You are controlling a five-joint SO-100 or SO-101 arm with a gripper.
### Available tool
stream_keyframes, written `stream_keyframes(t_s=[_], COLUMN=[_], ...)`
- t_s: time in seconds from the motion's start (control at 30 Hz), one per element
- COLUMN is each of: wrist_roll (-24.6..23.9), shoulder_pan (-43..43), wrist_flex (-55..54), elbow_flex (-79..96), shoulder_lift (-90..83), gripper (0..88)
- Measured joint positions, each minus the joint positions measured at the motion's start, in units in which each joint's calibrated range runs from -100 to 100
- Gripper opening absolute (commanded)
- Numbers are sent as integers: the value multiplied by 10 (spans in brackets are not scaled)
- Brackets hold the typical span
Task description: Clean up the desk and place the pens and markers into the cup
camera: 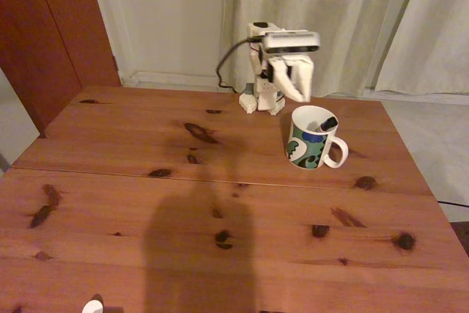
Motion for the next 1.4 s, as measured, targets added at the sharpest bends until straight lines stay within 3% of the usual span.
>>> stream_keyframes(t_s=[0.33, 0.53, 0.93, 1.4], wrist_roll=[-21, -21, -18, 12], shoulder_pan=[55, 62, 66, 65], wrist_flex=[0, 5, 280, 512], elbow_flex=[120, 165, 173, 173], shoulder_lift=[-164, -169, -169, -169], gripper=[6, 6, 8, 8])
